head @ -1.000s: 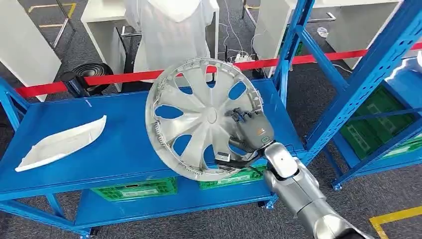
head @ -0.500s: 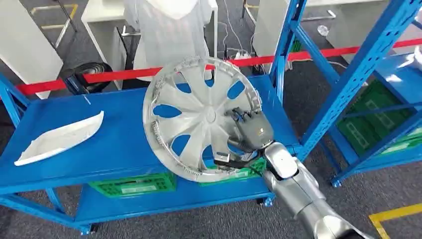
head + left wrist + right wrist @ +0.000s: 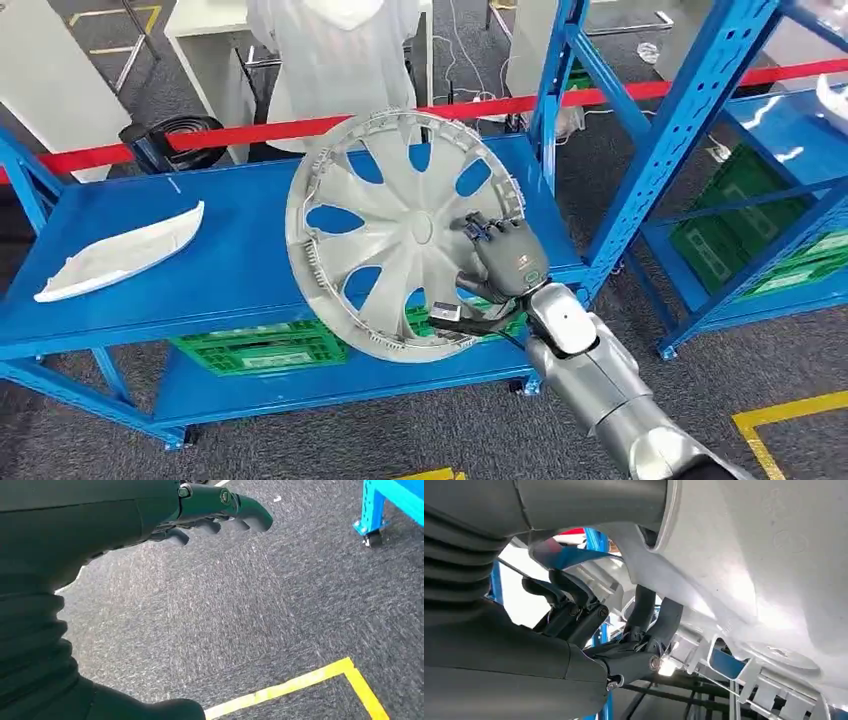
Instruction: Take the parts from the cabinet and place them on the table.
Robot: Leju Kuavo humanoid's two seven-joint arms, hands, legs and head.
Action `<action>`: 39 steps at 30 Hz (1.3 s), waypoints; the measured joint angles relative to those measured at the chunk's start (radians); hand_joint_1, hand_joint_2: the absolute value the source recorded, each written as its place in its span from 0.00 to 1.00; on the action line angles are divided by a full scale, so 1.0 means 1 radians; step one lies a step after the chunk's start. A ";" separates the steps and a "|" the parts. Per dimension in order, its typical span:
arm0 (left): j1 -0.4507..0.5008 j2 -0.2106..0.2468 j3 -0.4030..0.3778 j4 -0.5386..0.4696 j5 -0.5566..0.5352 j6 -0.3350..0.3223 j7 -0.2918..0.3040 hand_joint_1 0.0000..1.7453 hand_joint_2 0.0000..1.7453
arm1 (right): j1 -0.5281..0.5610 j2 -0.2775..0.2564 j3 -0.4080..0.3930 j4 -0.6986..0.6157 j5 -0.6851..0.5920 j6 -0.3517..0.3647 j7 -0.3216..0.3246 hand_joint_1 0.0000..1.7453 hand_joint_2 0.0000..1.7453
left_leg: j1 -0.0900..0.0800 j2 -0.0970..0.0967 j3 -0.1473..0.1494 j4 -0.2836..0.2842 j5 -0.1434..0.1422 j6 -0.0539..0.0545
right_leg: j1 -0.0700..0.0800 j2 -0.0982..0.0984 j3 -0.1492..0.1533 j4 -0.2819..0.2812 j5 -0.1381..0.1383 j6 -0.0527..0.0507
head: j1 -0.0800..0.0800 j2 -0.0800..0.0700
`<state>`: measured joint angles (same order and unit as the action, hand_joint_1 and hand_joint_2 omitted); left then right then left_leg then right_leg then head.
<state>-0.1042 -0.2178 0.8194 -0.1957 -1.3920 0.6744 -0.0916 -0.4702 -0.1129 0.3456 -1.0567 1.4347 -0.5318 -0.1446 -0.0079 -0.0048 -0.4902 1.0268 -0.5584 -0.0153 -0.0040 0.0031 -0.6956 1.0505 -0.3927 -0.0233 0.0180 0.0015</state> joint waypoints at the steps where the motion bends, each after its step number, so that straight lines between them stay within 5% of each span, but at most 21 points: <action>1: -0.001 0.000 0.000 0.000 0.000 0.000 0.001 0.00 1.00 | 0.000 0.000 0.001 0.000 0.000 0.000 -0.002 1.00 0.00 | -0.002 0.000 -0.004 -0.008 -0.001 0.005 | -0.003 0.000 -0.001 -0.004 0.009 0.006 | -0.006 0.000; 3: 0.001 0.000 0.001 0.000 0.000 -0.002 0.007 0.00 1.00 | 0.003 0.000 0.002 0.001 0.000 0.001 -0.002 1.00 0.00 | 0.000 0.001 -0.012 -0.021 0.024 0.023 | 0.001 0.001 -0.001 -0.020 0.031 0.023 | -0.006 0.000; 4: 0.000 -0.002 0.001 0.001 0.000 -0.002 0.008 0.00 1.00 | 0.003 -0.002 0.002 0.004 0.000 0.002 -0.002 1.00 0.00 | 0.005 0.007 -0.017 -0.025 0.038 0.029 | -0.005 0.003 -0.008 -0.011 0.007 0.024 | -0.007 0.000; 6: -0.001 -0.003 0.001 0.001 0.005 -0.002 0.010 0.00 1.00 | 0.002 -0.002 0.003 0.006 0.001 0.004 -0.003 1.00 0.00 | 0.006 0.007 -0.045 -0.027 0.064 0.038 | -0.006 0.001 -0.041 0.099 -0.131 0.035 | -0.001 0.000; 8: 0.002 -0.004 0.002 0.002 0.008 -0.001 0.010 0.00 1.00 | 0.002 0.000 0.005 0.013 0.001 0.005 -0.005 1.00 0.00 | 0.006 0.008 -0.076 -0.024 0.087 0.040 | -0.007 0.001 -0.071 0.248 -0.207 0.042 | -0.001 0.000; 10: 0.002 -0.004 0.002 0.002 0.009 -0.001 0.010 0.00 1.00 | 0.002 0.000 0.006 0.020 0.001 0.006 -0.007 1.00 0.00 | 0.008 0.009 -0.108 -0.017 0.106 0.037 | -0.010 0.001 -0.049 0.287 -0.169 0.045 | -0.001 0.000; 12: 0.003 -0.005 0.002 0.002 0.011 0.000 0.008 0.00 1.00 | 0.000 0.000 0.006 0.023 0.001 0.006 -0.007 1.00 0.00 | 0.010 0.008 -0.139 -0.002 0.119 0.030 | -0.012 0.000 0.051 0.172 -0.106 0.045 | -0.001 0.000; 13: 0.003 -0.005 0.002 0.002 0.013 0.000 0.007 0.00 1.00 | -0.004 0.000 0.006 0.024 0.000 0.006 -0.007 1.00 0.00 | 0.011 0.008 -0.150 0.008 0.123 0.024 | -0.012 -0.001 0.120 0.081 -0.110 0.043 | -0.001 0.000; 14: 0.003 -0.005 0.002 0.002 0.016 0.002 0.006 0.00 1.00 | -0.010 0.003 0.007 0.025 0.000 0.005 -0.009 1.00 0.00 | 0.006 0.007 -0.163 0.016 0.126 0.019 | -0.007 -0.001 0.166 0.006 -0.150 0.037 | 0.001 0.000; 15: 0.003 -0.006 0.002 0.002 0.017 0.002 0.004 0.00 1.00 | -0.011 0.005 0.007 0.026 -0.001 0.003 -0.009 1.00 0.00 | 0.006 0.008 -0.165 0.019 0.132 0.012 | -0.004 0.003 0.170 -0.006 -0.159 0.025 | -0.002 0.000; 19: 0.005 -0.005 0.003 0.002 0.021 0.005 -0.002 0.00 1.00 | -0.018 0.007 0.008 0.036 -0.006 0.002 -0.014 1.00 0.00 | 0.012 0.004 -0.178 0.022 0.145 -0.013 | -0.008 -0.008 0.147 -0.014 -0.128 -0.006 | 0.001 0.000; 20: 0.006 -0.005 0.004 0.003 0.024 0.005 -0.002 0.00 1.00 | -0.020 0.010 0.008 0.038 -0.007 0.003 -0.019 1.00 0.00 | 0.010 0.004 -0.192 0.048 0.096 -0.020 | -0.009 -0.005 0.134 -0.017 -0.117 -0.012 | -0.005 0.000; 23: 0.005 -0.005 0.005 0.003 0.030 0.008 -0.005 0.00 1.00 | -0.036 0.018 0.009 0.047 -0.013 0.003 -0.027 1.00 0.00 | 0.015 0.003 -0.245 0.254 -0.056 -0.034 | -0.008 -0.006 0.094 -0.016 -0.082 -0.016 | -0.008 0.000; 24: 0.005 -0.005 0.005 0.003 0.031 0.009 -0.005 0.00 1.00 | -0.040 0.019 0.010 0.051 -0.015 0.003 -0.026 1.00 0.00 | 0.015 0.003 -0.248 0.303 -0.063 -0.037 | -0.008 -0.006 0.082 -0.015 -0.073 -0.015 | -0.008 0.000; 25: 0.006 -0.005 0.005 0.003 0.032 0.009 -0.006 0.00 1.00 | -0.042 0.021 0.010 0.056 -0.016 0.002 -0.027 1.00 0.00 | 0.015 0.004 -0.235 0.315 -0.038 -0.037 | -0.008 -0.008 0.068 -0.015 -0.062 -0.013 | -0.008 0.000; 28: 0.005 -0.005 0.006 0.003 0.032 0.009 -0.008 0.00 1.00 | -0.045 0.021 0.014 0.063 -0.019 -0.003 -0.029 1.00 0.00 | 0.017 0.003 -0.099 0.148 0.050 -0.030 | -0.009 -0.010 0.034 -0.015 -0.032 -0.003 | -0.008 0.000; 30: 0.002 -0.005 0.006 0.002 0.032 0.009 -0.008 0.00 1.00 | -0.050 0.023 0.015 0.064 -0.022 -0.005 -0.035 1.00 0.00 | 0.010 -0.002 0.016 -0.021 0.002 -0.016 | -0.004 -0.010 0.023 -0.012 -0.015 0.009 | -0.008 0.000; 34: 0.006 -0.006 0.006 0.004 0.037 0.010 -0.011 0.00 1.00 | -0.054 0.027 0.021 0.069 -0.027 -0.004 -0.037 1.00 0.00 | 0.011 0.001 -0.020 -0.023 0.035 0.023 | -0.008 -0.007 0.017 -0.028 0.017 0.036 | -0.008 0.000; 36: 0.005 -0.006 0.006 0.003 0.037 0.009 -0.011 0.00 1.00 | -0.054 0.027 0.023 0.072 -0.032 -0.003 -0.034 1.00 0.00 | 0.011 0.004 -0.040 -0.022 0.058 0.038 | -0.011 -0.006 -0.011 0.036 -0.086 0.045 | -0.005 0.000; 38: 0.005 -0.006 0.006 0.003 0.034 0.008 -0.010 0.00 1.00 | -0.050 0.027 0.023 0.072 -0.036 -0.003 -0.029 1.00 0.00 | 0.007 0.004 -0.073 -0.020 0.084 0.043 | -0.010 -0.005 -0.047 0.187 -0.200 0.050 | -0.005 0.000; 39: 0.005 -0.006 0.006 0.003 0.033 0.007 -0.008 0.00 1.00 | -0.046 0.027 0.023 0.072 -0.043 -0.003 -0.026 1.00 0.00 | 0.006 0.004 -0.091 -0.018 0.097 0.044 | -0.010 -0.005 -0.056 0.254 -0.215 0.051 | -0.005 0.000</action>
<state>-0.0992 -0.2239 0.8259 -0.1923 -1.3588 0.6817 -0.0996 -0.5160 -0.0862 0.3685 -0.9846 1.3914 -0.5345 -0.1709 -0.0021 -0.0006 -0.5809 1.0089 -0.4614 0.0287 -0.0138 -0.0020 -0.7516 1.3042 -0.6077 0.0273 0.0130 0.0015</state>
